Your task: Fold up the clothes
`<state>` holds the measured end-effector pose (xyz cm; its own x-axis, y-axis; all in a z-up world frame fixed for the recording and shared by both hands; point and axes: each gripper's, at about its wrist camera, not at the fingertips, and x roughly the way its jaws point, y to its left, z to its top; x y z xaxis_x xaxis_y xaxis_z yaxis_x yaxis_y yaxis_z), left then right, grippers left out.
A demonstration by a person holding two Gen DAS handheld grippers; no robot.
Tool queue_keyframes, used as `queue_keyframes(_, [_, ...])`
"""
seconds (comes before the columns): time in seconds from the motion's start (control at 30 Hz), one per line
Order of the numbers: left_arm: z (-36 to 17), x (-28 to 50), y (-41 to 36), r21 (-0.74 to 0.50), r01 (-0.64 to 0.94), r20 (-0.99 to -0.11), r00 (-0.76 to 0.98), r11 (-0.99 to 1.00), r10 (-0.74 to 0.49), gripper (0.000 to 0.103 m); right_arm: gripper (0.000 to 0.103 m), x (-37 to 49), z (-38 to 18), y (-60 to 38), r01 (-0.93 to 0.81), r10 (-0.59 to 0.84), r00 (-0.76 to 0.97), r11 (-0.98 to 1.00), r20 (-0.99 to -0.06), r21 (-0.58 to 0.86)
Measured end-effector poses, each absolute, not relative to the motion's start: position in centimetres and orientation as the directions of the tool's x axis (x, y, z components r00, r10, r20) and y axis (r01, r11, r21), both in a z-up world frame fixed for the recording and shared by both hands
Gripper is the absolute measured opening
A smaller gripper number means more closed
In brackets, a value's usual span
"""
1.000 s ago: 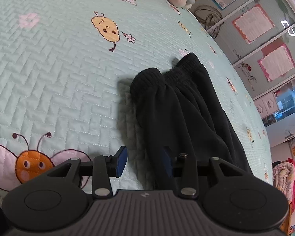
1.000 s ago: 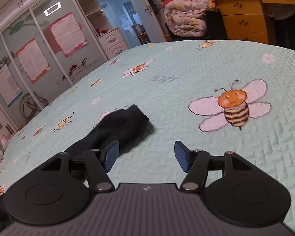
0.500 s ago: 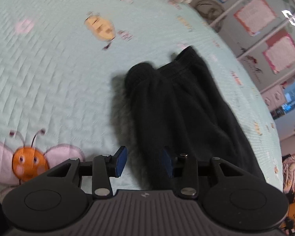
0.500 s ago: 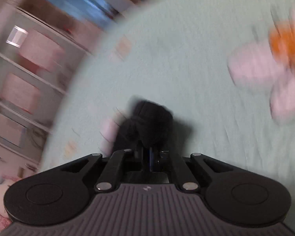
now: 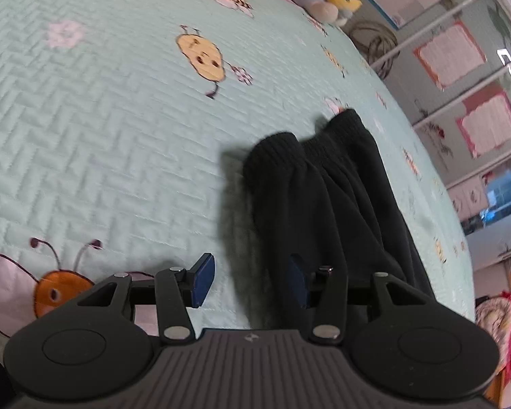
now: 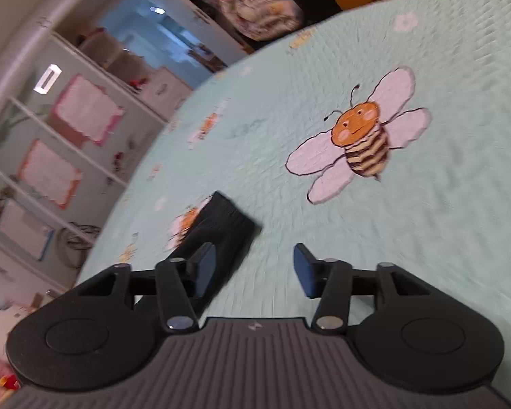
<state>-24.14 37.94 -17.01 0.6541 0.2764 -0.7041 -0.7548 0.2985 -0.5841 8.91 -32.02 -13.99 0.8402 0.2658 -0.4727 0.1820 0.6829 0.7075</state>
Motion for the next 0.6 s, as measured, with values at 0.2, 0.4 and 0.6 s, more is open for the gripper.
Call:
queue_keyframes(0.2, [-18.5,-23.3,39.7,-0.603,-0.747,-0.705,0.663,0.281,0.251,0.050,0.066,0.3,-12.5,-32.3,0.140,0.321,0.827,0.678,-0.462,0.721])
queue_keyframes(0.4, [-19.8,-19.4,42.5,-0.715,-0.658,-0.632,0.753,0.237,0.186,0.059,0.066,-3.4,-12.6,-29.5,0.124,0.413,0.769,0.652,-0.488,0.748])
queue_keyframes(0.6, [-20.3,-17.5,43.5,-0.716,-0.679,-0.655,0.734,0.163,0.179,0.010,0.066,-3.9,-13.4,-26.2,0.125,0.465,0.694,0.673,-0.549,0.729])
